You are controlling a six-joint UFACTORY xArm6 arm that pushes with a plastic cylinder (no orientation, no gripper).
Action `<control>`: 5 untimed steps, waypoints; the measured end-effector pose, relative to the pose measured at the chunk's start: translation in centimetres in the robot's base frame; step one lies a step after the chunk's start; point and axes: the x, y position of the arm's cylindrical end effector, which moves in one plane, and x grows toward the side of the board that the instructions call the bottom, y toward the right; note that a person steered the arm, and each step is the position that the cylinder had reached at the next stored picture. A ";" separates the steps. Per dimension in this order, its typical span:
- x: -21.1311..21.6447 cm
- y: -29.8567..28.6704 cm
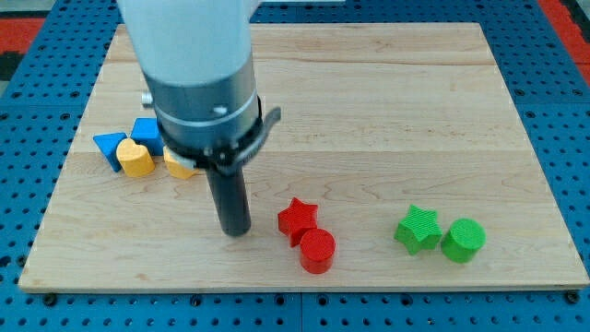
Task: Push the green star along with the red star to the bottom right of the hexagon
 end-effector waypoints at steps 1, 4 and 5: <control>-1.4 0.1; -5.4 22.2; -6.4 30.5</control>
